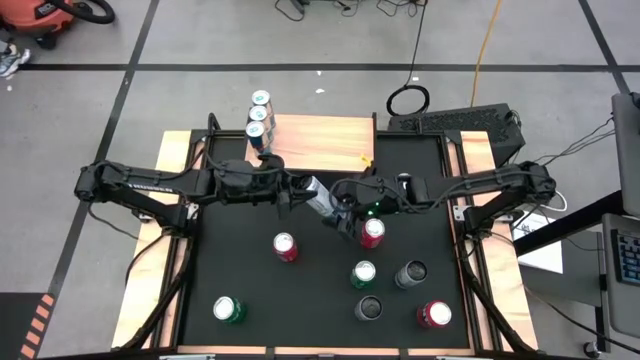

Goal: Place canned beverage on shelf
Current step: Put the top white-blue soda can on the shelf

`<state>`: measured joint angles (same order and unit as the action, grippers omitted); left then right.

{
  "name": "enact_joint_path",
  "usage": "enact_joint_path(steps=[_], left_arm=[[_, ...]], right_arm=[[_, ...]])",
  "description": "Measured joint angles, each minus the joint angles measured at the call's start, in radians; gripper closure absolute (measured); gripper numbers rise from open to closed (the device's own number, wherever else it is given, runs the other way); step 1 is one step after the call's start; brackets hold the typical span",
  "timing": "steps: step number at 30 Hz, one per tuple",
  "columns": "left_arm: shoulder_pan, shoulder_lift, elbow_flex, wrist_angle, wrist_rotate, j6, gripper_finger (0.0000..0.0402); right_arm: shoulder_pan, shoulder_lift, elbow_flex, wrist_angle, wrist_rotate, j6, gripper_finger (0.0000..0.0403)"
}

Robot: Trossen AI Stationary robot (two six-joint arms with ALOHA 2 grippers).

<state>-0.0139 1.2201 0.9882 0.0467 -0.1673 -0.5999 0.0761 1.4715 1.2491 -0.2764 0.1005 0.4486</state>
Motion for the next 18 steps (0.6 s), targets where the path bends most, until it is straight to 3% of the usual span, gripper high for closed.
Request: enact_joint_path(steps=[9, 18], left_arm=[[0.0, 0.0, 0.001, 0.0, -0.001, -0.001, 0.0146], [0.001, 0.0, 0.001, -0.001, 0.009, -0.009, 0.0146]], right_arm=[[-0.003, 0.0, -0.001, 0.019, 0.003, 0.009, 0.0142], [-0.003, 0.0, -0.001, 0.021, -0.004, 0.027, 0.0153]])
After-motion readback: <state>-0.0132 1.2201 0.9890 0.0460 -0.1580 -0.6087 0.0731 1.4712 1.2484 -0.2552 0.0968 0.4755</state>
